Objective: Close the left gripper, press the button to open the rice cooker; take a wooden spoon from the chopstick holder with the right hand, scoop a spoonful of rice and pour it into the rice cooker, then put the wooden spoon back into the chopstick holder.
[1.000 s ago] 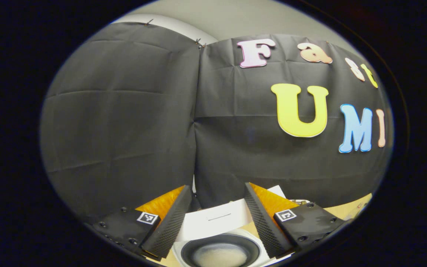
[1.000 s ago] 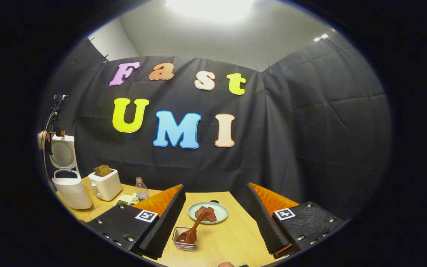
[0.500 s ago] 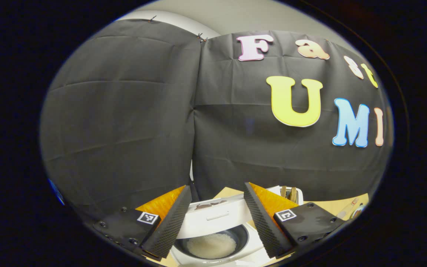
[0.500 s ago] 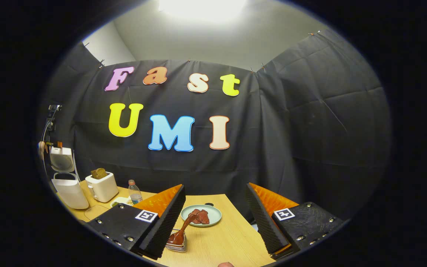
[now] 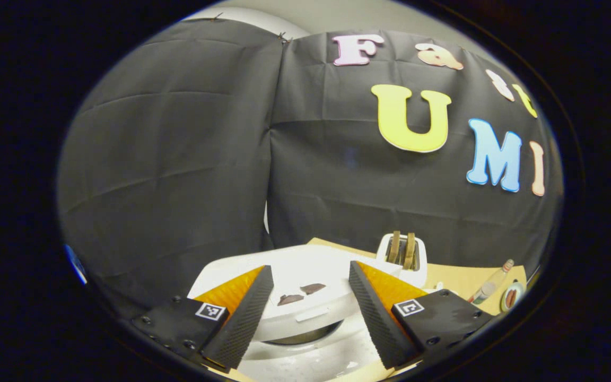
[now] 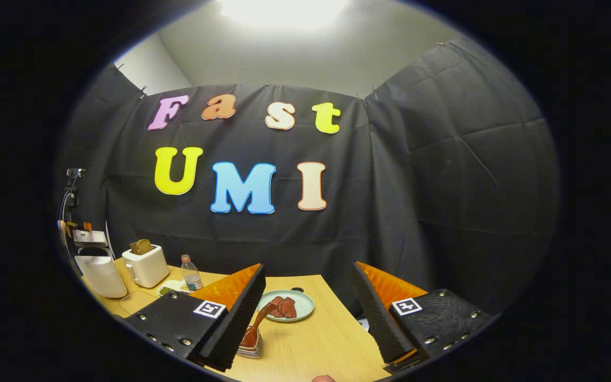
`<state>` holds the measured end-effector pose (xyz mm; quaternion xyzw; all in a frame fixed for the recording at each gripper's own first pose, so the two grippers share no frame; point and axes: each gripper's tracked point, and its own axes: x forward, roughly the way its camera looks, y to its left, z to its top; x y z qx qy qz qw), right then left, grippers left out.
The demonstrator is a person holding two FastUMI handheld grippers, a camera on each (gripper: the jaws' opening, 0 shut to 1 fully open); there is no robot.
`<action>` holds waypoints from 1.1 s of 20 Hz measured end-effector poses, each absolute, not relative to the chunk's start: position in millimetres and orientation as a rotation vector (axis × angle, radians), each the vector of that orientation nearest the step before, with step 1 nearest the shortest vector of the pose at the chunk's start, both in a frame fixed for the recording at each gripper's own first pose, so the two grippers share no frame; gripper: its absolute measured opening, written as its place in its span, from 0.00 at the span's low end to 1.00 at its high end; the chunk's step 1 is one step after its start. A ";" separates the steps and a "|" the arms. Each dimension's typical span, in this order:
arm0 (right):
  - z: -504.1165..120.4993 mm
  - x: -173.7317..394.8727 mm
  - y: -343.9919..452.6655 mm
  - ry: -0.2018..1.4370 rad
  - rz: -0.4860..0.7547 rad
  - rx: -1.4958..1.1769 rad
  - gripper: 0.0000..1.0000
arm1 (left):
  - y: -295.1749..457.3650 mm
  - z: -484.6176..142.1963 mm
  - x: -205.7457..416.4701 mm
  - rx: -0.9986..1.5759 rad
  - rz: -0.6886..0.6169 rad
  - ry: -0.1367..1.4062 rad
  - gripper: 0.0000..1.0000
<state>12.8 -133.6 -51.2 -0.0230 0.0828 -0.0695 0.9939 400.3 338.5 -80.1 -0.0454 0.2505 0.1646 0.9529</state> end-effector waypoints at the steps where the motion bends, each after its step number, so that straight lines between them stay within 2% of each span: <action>1: -50.6 11.7 -133.7 0.167 -0.139 -0.042 0.98 | 338.5 -81.7 400.7 -0.098 0.333 0.521 0.99; 16: -60.4 -0.7 -130.0 0.197 -0.142 -0.052 0.98 | 332.6 -130.3 397.2 -0.019 0.304 0.625 0.99; 17: -60.4 -1.5 -128.7 0.198 -0.140 -0.051 0.98 | 332.3 -132.8 396.9 -0.016 0.302 0.629 0.94; 18: -59.4 -1.0 -127.3 0.195 -0.136 -0.050 0.98 | 331.9 -134.8 396.5 -0.018 0.300 0.639 0.99; 21: -56.6 -1.2 -125.9 0.186 -0.134 -0.064 0.98 | 331.4 -139.4 396.9 -0.010 0.297 0.644 0.99; 22: -56.2 -0.7 -124.1 0.185 -0.132 -0.069 0.98 | 331.0 -141.9 395.6 -0.015 0.298 0.656 0.94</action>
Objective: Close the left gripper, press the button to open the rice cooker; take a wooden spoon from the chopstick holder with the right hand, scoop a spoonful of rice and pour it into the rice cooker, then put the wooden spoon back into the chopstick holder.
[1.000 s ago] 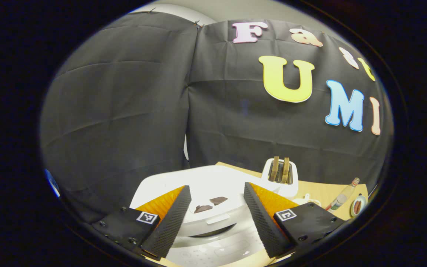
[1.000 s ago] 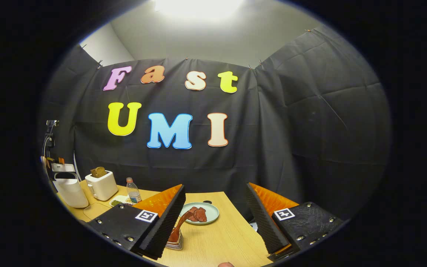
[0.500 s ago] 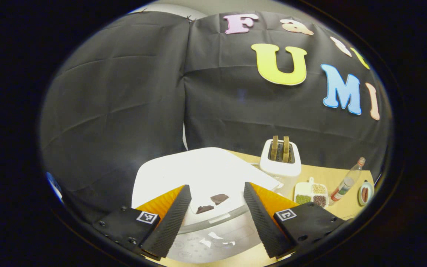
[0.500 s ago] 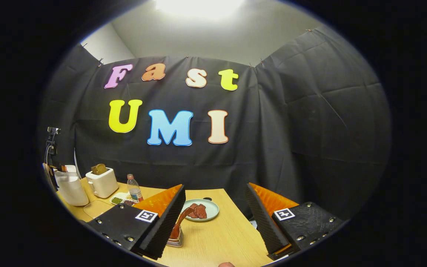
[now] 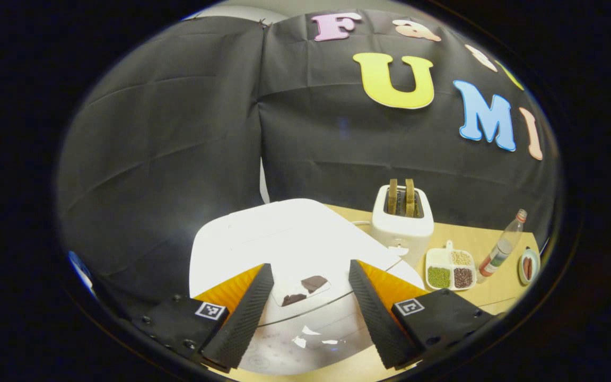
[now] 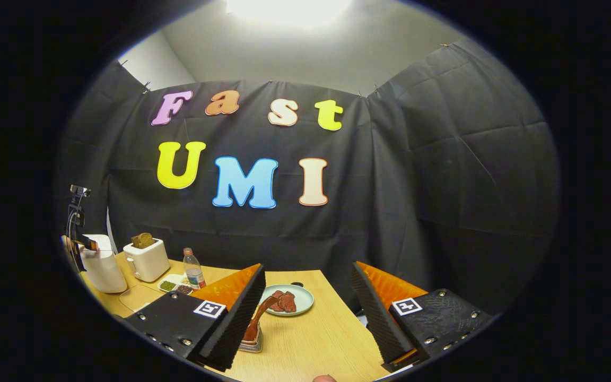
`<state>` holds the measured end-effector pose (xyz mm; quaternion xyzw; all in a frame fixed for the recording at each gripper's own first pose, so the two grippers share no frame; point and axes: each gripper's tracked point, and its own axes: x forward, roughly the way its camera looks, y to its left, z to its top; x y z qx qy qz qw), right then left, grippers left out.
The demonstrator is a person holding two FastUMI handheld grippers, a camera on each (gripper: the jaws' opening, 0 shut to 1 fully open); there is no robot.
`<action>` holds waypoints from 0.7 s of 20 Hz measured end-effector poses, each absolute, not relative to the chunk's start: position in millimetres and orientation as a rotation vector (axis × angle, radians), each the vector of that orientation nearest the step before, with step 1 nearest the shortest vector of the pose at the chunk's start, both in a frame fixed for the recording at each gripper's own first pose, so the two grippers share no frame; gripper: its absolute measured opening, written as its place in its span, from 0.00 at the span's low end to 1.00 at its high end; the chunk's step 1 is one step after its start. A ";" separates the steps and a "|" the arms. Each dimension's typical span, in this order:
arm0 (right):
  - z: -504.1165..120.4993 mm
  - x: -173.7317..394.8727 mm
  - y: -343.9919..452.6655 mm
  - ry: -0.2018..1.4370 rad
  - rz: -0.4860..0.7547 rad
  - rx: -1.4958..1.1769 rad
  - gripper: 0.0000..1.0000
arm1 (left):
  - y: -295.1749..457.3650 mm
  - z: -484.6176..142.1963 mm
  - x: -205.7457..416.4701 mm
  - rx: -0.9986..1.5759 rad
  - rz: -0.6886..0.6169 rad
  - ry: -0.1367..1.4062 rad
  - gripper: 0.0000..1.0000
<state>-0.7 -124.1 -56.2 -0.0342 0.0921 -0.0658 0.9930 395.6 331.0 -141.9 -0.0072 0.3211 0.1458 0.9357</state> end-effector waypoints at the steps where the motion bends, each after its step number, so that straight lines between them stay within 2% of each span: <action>1: -56.3 -0.4 -121.9 0.184 -0.130 -0.071 0.98 | 331.7 -139.7 397.4 -0.025 0.299 0.644 1.00; 7: -53.6 7.3 -103.6 0.175 -0.093 -0.047 0.98 | 325.6 -127.8 393.8 -0.052 0.262 0.583 1.00; 11: -35.0 14.7 -82.6 0.135 -0.047 -0.048 0.98 | 319.2 -73.5 388.6 -0.064 0.218 0.430 0.98; 14: -25.0 18.6 -63.6 0.110 -0.010 -0.029 0.98 | 291.5 -12.2 369.8 0.000 0.126 0.284 0.96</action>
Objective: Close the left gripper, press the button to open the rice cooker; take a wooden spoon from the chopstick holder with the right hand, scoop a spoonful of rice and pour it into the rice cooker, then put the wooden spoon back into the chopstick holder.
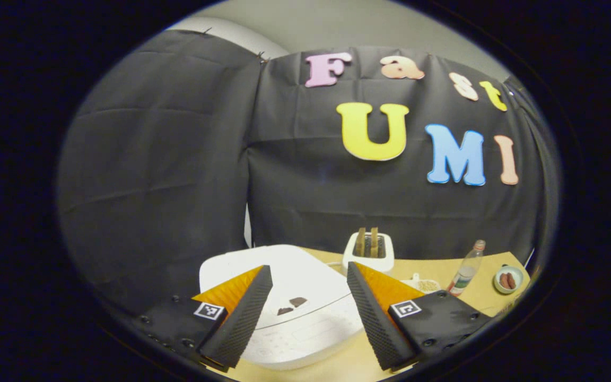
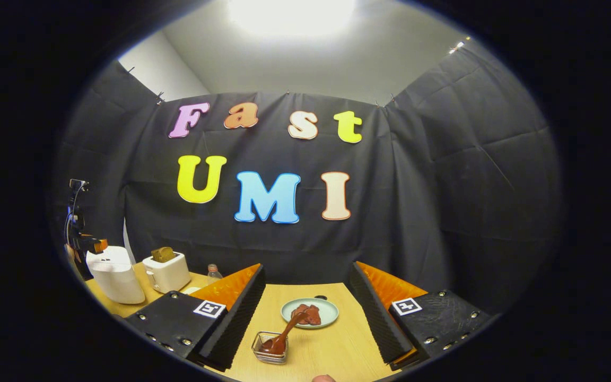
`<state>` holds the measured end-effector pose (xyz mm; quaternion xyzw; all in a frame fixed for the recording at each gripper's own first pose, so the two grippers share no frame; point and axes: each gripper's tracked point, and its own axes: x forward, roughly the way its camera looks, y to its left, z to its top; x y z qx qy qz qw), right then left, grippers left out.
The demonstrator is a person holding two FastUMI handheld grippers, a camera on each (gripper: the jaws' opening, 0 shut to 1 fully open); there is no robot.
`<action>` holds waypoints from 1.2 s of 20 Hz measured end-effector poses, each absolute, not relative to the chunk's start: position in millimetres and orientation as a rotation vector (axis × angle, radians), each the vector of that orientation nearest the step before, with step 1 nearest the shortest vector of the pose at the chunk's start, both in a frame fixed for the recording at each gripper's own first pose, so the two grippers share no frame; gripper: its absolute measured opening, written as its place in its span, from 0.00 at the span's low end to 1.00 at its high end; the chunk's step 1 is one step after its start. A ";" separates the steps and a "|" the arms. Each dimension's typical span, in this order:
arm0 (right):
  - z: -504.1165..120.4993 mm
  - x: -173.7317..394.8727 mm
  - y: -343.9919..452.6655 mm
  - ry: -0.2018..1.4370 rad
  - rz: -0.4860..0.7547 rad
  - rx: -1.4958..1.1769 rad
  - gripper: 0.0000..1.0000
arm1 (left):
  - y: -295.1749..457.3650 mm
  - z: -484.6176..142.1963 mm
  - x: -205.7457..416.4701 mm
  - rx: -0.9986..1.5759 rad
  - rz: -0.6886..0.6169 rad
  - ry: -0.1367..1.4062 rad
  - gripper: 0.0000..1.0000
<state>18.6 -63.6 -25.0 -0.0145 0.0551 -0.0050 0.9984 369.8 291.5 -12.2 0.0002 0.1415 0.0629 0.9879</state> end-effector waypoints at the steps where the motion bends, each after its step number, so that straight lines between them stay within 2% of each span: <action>1: -23.5 18.8 -54.5 0.108 0.010 -0.015 0.98 | 279.9 7.7 360.5 0.018 0.090 0.241 0.98; 2: -21.0 20.0 -45.8 0.101 0.032 -0.001 0.98 | 269.8 24.5 350.7 0.030 0.062 0.211 0.95; 6: -13.9 23.0 -23.8 0.081 0.064 0.049 0.98 | 229.5 66.1 318.9 -0.019 -0.037 0.137 0.98; 8: -8.1 22.3 -10.8 0.062 0.079 0.069 0.98 | 221.2 75.8 306.1 -0.016 -0.063 0.117 0.95; 9: -6.4 21.8 -8.4 0.051 0.078 0.064 0.98 | 216.2 79.3 297.7 -0.013 -0.072 0.109 0.98; 10: -5.8 21.0 -7.7 0.041 0.071 0.055 0.98 | 210.7 81.6 289.7 -0.009 -0.085 0.102 0.95; 13: -8.4 17.0 -5.0 0.031 0.045 0.049 0.98 | 202.6 94.8 270.1 0.025 -0.117 0.067 0.98; 14: -11.4 17.0 -1.0 0.037 0.048 0.057 0.98 | 199.2 98.8 264.7 0.029 -0.127 0.059 0.95; 18: -14.2 17.0 6.1 0.048 0.057 0.087 0.98 | 196.8 112.7 251.6 0.023 -0.122 0.034 0.98; 19: -13.5 16.6 8.9 0.042 0.060 0.094 0.98 | 199.2 116.6 249.5 0.025 -0.113 0.021 0.95; 24: -11.6 14.8 18.3 0.024 0.085 0.057 0.98 | 207.0 115.1 243.2 0.032 -0.078 0.019 0.95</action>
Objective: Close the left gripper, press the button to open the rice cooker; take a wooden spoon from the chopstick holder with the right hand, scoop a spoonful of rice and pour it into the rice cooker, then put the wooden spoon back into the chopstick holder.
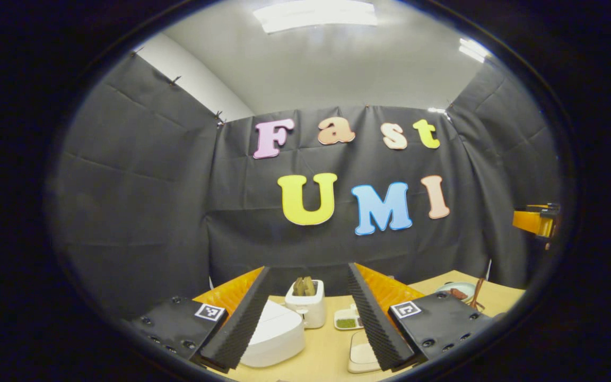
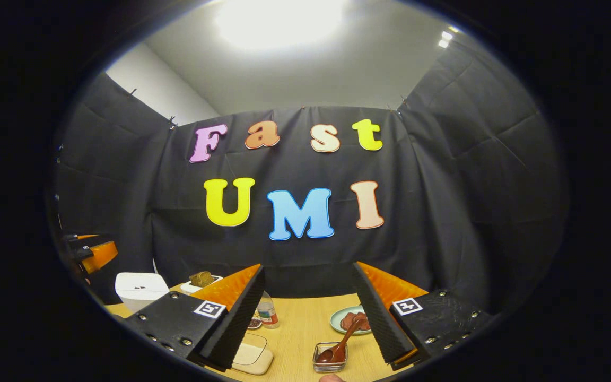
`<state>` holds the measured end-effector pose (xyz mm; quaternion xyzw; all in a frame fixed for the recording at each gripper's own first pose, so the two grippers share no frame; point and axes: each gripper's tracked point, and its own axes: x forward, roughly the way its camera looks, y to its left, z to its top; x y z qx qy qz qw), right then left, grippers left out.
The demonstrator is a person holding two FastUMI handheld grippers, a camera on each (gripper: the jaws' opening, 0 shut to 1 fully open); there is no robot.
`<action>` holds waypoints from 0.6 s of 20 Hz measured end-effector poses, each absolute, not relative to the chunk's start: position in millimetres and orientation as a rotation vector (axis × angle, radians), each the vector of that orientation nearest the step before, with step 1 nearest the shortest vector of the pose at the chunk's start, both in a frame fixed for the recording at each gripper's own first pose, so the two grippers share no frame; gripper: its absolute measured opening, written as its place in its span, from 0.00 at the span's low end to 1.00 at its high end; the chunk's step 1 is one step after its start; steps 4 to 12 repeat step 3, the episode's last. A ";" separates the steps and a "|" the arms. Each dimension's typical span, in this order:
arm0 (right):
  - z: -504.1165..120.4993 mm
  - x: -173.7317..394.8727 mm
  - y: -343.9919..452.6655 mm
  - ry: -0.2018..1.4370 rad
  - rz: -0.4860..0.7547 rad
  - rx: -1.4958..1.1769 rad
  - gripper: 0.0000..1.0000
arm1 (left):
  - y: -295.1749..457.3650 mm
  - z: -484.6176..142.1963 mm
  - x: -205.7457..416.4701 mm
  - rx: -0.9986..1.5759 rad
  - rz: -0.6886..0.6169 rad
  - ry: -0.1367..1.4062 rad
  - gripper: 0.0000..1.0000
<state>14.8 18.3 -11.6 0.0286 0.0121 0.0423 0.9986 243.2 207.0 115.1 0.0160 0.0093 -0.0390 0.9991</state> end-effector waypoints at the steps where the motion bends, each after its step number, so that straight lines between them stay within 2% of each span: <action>1: -8.8 14.1 20.6 0.014 0.088 0.051 0.98 | 210.5 117.3 241.9 0.034 -0.067 0.013 0.95; 12: -3.8 11.3 25.7 -0.009 0.098 0.046 0.98 | 213.2 114.6 237.0 0.034 -0.055 0.015 0.95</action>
